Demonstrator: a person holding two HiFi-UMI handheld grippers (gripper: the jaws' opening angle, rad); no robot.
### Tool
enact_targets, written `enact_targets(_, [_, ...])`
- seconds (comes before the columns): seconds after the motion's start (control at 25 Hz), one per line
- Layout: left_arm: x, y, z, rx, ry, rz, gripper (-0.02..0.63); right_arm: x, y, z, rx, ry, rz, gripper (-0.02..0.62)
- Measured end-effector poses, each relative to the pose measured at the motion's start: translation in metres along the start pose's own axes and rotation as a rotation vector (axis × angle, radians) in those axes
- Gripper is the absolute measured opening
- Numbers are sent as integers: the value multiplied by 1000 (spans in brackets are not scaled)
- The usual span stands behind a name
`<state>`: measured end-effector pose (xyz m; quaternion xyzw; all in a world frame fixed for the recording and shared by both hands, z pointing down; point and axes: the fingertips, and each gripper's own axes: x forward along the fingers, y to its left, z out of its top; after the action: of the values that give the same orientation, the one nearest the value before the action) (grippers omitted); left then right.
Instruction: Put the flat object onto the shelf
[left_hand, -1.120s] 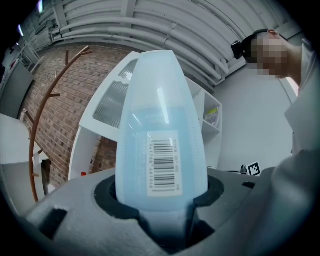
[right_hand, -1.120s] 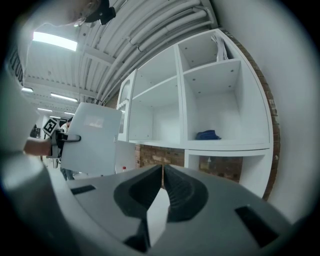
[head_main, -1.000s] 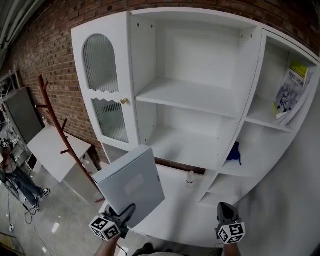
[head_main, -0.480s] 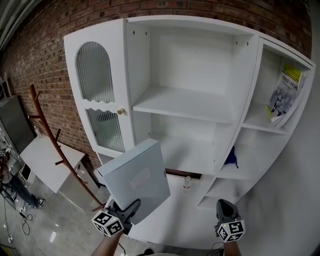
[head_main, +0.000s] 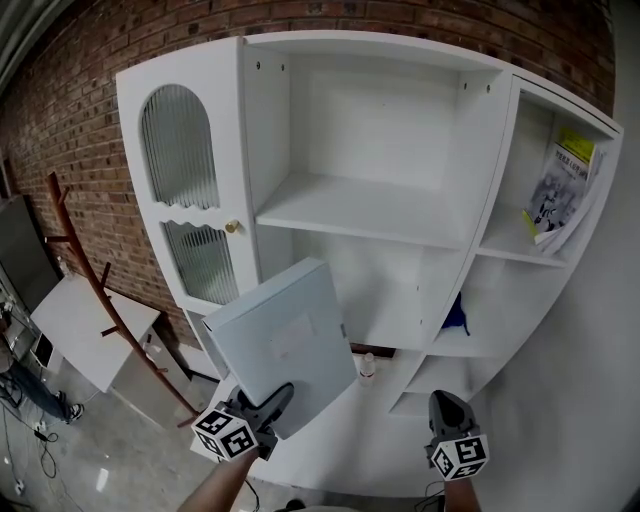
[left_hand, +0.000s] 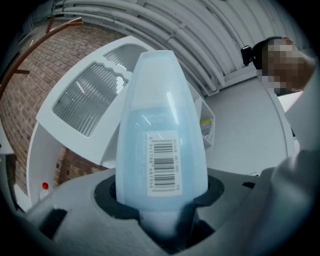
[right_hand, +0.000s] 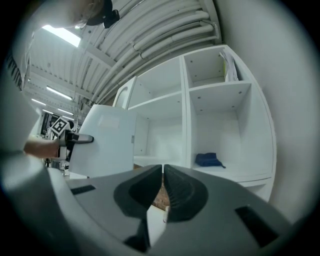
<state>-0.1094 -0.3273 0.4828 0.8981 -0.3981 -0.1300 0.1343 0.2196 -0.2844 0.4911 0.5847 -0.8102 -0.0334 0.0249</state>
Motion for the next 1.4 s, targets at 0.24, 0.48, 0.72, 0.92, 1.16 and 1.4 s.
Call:
enact_targets(0.24, [22,-6,17,-50,-15,-16,276,7,8,2,-55,34,27,31])
enact_targets(0.48, [42,-10,32,-113,-48,-8,276,8,16,14,-91,8,39,31])
enact_targets(0.72, [50,-9,34,-192,-69,7,276,6,12,27,-120,-16,35,31])
enact_targets(0.92, [59,-3,34,-294,-91,36,276,8,17,24,-101,-10,47,31])
enact_targets(1.16, [82,-3,43,-335,-114,47,276,15,24,24,-104,-14,65,31])
enact_targets(1.4, [109,-10,46,-391,-127,34,278,23,27,25,-110,-15,77,31])
